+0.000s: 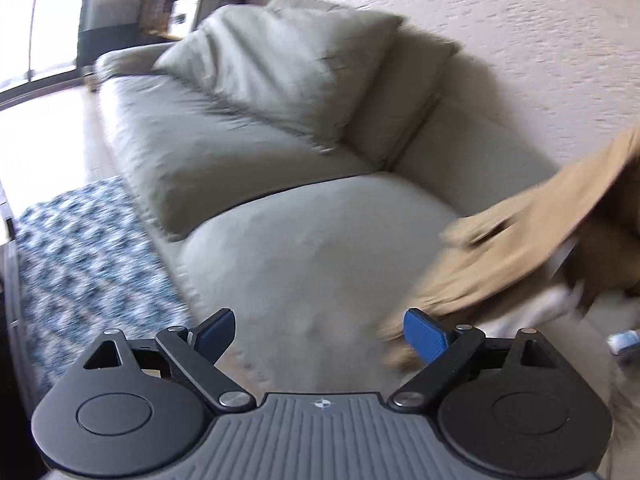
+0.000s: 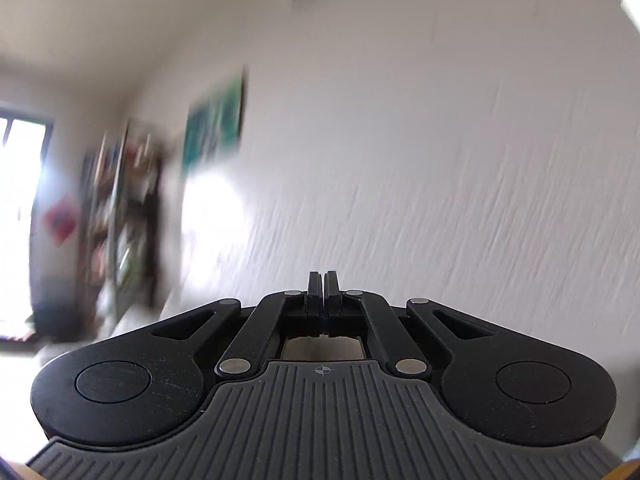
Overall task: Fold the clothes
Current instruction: 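Pull the khaki garment off the patterned cloth with the right gripper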
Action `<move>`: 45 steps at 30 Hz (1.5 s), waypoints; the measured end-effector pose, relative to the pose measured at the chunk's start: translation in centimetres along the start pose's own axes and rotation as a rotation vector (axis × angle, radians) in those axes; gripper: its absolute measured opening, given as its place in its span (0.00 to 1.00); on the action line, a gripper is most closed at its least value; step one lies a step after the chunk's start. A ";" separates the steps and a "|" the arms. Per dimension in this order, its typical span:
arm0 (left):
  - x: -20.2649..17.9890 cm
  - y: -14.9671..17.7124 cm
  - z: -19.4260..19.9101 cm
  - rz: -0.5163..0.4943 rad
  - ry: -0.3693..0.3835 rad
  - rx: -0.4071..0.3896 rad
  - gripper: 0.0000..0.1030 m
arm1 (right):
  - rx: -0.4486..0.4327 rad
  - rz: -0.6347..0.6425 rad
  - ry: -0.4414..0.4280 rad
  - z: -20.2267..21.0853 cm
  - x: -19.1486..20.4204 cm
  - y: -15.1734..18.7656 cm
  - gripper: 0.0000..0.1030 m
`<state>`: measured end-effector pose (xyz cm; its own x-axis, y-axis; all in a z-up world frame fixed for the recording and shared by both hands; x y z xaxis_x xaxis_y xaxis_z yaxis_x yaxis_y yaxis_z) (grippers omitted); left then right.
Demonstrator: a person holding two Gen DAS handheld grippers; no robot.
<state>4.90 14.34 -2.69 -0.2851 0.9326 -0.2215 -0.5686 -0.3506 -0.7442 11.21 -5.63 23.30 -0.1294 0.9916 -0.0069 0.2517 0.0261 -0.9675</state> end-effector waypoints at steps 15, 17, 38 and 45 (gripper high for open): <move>-3.2 3.4 -0.7 -0.105 -0.107 0.082 0.97 | 0.897 0.073 -0.335 11.3 -2.1 23.3 0.72; -2.4 3.7 -1.4 -0.112 -0.137 0.107 0.97 | 0.920 0.068 -0.395 11.2 -0.1 25.7 0.70; 2.0 3.5 -3.3 0.011 -0.139 0.169 0.97 | 0.761 0.076 -0.270 -7.6 6.8 25.6 0.04; -2.4 2.9 -2.8 -0.121 0.007 0.084 0.98 | 0.405 0.050 -0.156 -1.8 -1.4 9.8 0.05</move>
<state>6.12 11.31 -6.10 -0.2054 0.9690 -0.1374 -0.6613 -0.2409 -0.7104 15.55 -6.51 14.23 -0.2778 0.9585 -0.0644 -0.1314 -0.1043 -0.9858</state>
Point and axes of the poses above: each gripper's, at about its wrist camera, not at the fingertips, and z roughly against the way its jaws point, x to its left, y to its underside, the point moved 4 cm from there along -z, roughly the way its jaws point, and after that the axes turned 4 degrees about -y, right-handed, at the moved point
